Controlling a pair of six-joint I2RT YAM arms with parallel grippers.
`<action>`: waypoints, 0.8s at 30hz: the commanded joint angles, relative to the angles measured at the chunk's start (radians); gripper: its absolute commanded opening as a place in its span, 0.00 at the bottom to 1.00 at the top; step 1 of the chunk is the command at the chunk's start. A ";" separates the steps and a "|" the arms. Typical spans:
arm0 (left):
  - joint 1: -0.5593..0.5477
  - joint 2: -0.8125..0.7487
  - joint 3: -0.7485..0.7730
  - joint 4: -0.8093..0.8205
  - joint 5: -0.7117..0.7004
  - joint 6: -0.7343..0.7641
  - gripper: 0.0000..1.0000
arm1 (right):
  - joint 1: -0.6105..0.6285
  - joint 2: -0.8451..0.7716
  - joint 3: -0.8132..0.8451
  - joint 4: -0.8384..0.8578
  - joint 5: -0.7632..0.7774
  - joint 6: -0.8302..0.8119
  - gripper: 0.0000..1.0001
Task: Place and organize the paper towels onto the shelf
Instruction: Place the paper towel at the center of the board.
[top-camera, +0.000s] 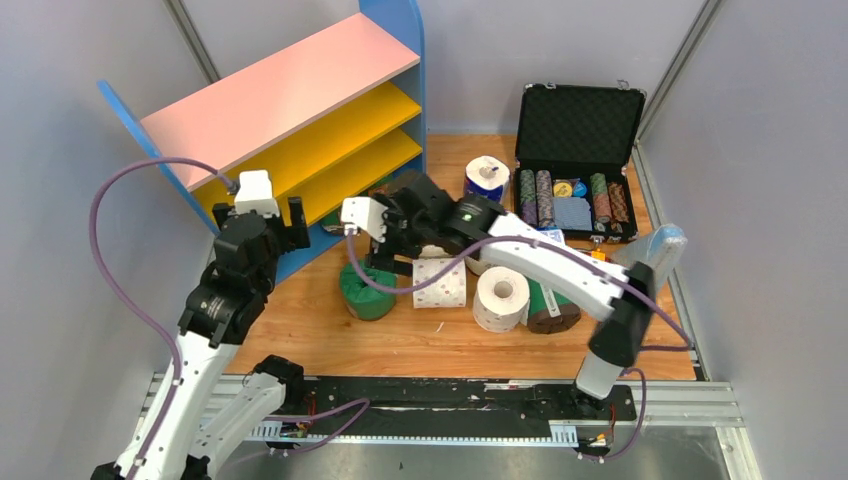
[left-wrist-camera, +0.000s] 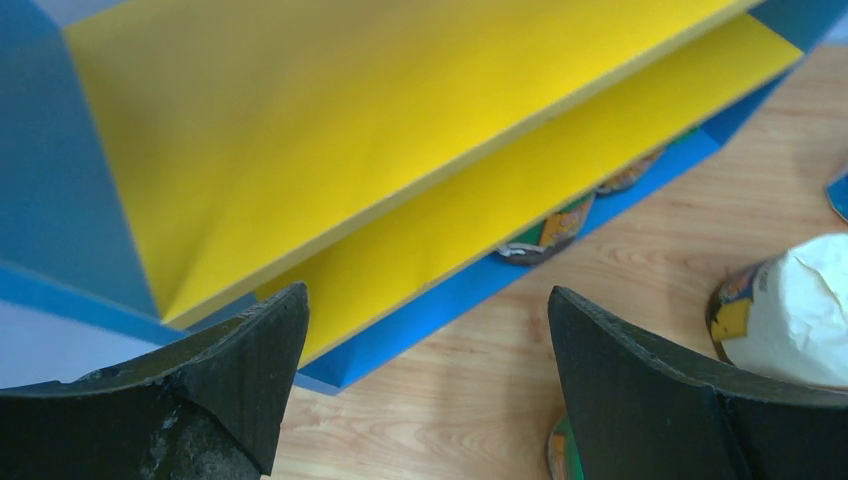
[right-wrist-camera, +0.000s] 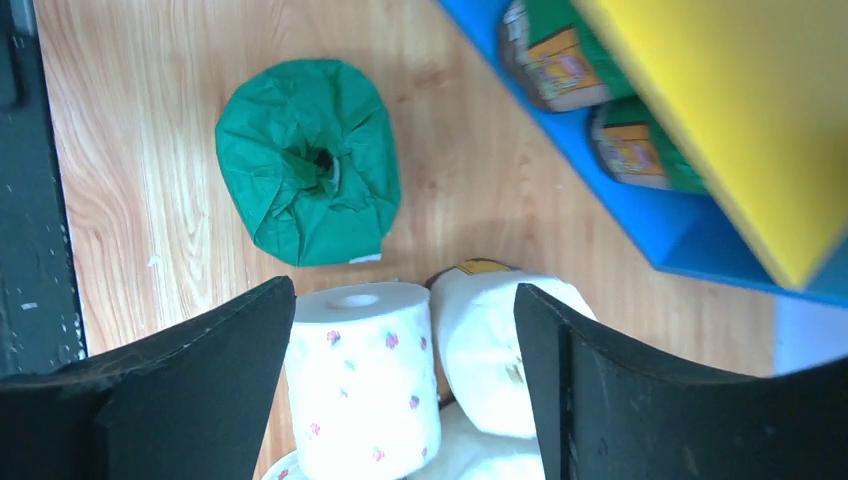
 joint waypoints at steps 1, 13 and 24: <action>0.007 0.071 0.085 -0.074 0.140 -0.030 0.97 | -0.024 -0.215 -0.123 0.089 0.069 0.114 0.84; 0.004 0.416 0.198 -0.292 0.501 -0.002 0.96 | -0.072 -0.666 -0.521 0.147 0.647 0.503 1.00; -0.156 0.709 0.294 -0.438 0.338 0.069 0.94 | -0.074 -1.092 -0.768 0.124 0.775 0.650 1.00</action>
